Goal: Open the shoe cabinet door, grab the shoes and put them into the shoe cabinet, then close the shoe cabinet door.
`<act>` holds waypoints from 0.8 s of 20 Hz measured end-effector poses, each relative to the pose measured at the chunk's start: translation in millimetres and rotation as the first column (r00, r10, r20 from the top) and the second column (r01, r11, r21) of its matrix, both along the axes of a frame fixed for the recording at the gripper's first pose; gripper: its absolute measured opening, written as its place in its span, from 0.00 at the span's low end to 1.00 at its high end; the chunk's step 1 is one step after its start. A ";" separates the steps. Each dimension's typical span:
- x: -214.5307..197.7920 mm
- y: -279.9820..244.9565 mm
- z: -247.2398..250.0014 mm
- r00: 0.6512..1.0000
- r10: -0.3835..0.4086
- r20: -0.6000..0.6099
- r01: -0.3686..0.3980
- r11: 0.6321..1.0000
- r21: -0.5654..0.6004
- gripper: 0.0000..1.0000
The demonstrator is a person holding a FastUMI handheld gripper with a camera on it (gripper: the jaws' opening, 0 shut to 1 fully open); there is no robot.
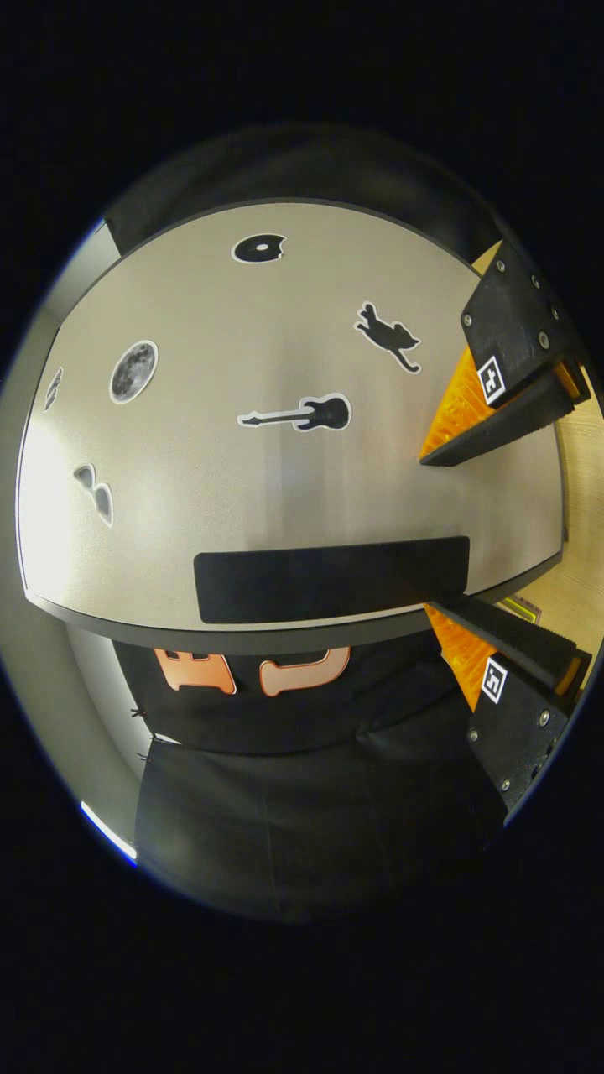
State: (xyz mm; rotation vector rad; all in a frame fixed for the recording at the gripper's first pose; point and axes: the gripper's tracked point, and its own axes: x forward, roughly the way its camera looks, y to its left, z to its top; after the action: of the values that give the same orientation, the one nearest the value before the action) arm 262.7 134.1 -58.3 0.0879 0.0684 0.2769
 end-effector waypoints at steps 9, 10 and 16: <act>-66.3 -54.1 37.1 0.998 -0.040 0.044 0.042 0.998 -0.047 0.95; -75.4 -61.2 38.8 0.998 -0.045 0.041 0.047 0.998 -0.052 0.95; -131.9 -104.2 45.9 0.997 -0.069 0.047 0.072 0.995 -0.063 0.95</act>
State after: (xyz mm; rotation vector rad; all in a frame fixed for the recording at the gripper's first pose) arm 130.7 29.9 -12.4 0.0198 0.0296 0.2058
